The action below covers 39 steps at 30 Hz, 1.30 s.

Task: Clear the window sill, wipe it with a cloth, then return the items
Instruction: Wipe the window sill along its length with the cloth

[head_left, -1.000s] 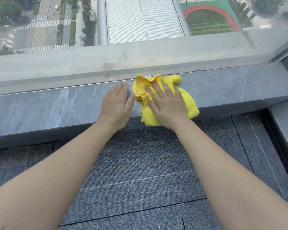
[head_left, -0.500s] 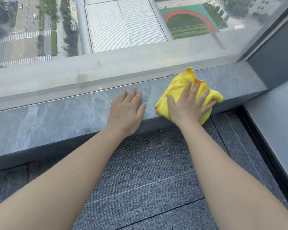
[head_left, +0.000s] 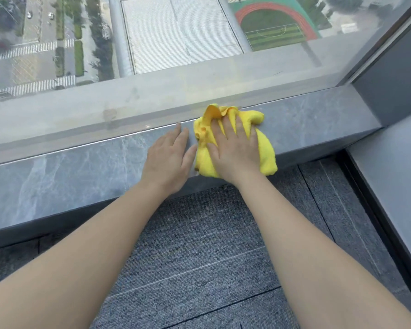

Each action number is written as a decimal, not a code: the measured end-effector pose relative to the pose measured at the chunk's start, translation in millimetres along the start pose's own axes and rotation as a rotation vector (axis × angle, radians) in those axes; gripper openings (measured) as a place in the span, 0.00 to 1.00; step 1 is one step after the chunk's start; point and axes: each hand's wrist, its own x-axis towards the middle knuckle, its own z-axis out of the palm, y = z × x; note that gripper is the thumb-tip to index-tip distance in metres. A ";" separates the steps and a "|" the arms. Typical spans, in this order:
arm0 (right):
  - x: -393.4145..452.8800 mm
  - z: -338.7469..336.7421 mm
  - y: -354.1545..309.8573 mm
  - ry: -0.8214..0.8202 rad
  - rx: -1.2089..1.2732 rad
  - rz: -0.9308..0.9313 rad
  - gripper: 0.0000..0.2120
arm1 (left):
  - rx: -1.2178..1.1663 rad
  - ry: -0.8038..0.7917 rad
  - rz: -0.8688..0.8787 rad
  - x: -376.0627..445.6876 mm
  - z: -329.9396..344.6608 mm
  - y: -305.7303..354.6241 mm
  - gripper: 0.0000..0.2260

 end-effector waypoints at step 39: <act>-15.7 -16.4 128.4 0.058 0.078 0.374 0.31 | 0.073 -0.117 0.204 54.7 43.2 102.4 0.35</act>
